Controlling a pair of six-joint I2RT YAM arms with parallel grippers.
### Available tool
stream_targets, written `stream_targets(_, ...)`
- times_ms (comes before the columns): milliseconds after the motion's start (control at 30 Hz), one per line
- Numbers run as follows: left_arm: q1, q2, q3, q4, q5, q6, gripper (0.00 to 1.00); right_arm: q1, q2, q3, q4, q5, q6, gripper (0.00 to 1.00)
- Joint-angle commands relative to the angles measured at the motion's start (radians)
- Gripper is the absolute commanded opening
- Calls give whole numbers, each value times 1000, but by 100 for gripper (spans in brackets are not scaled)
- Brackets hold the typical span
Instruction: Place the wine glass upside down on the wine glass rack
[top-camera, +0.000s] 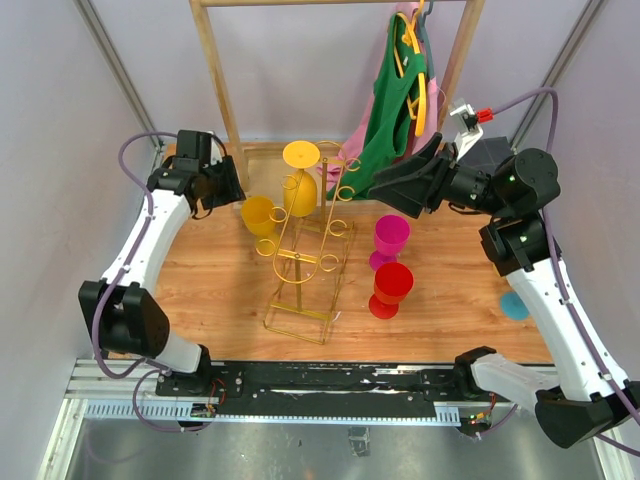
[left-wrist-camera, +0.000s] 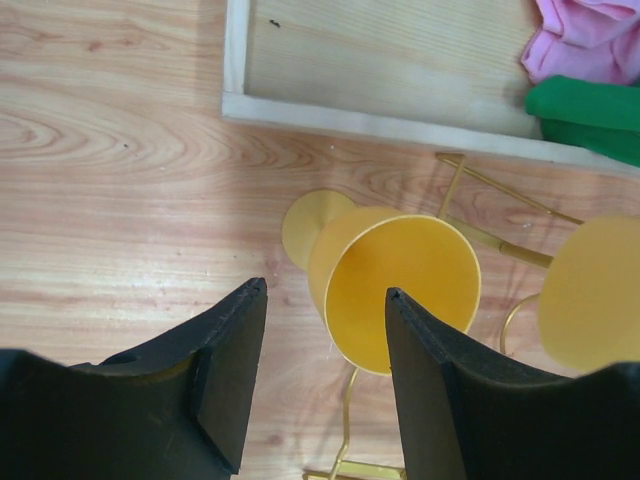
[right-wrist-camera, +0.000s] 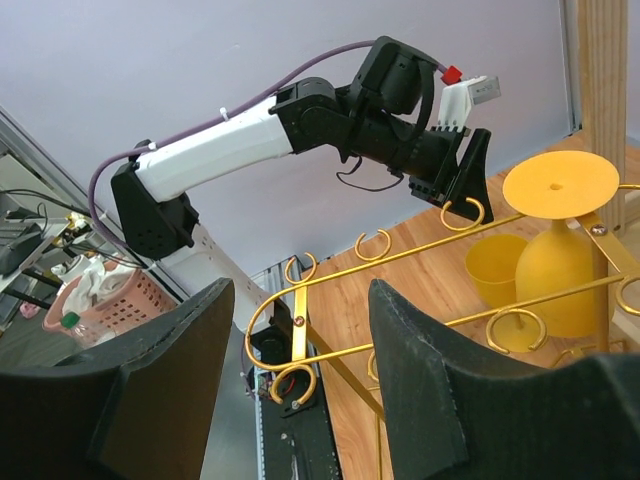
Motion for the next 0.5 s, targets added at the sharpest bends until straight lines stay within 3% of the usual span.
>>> stream_targets(0, -19, 28, 38, -5, -71, 33, 55, -10, -11, -5, -6, -23, -55, 58)
stream_targets(267, -94, 89, 60, -28, -101, 39, 46, -13, -5, -22, -19, -19, -71, 58)
stream_targets(467, -106, 109, 51, -43, -125, 40, 47, -27, -9, -30, -22, -23, -75, 58)
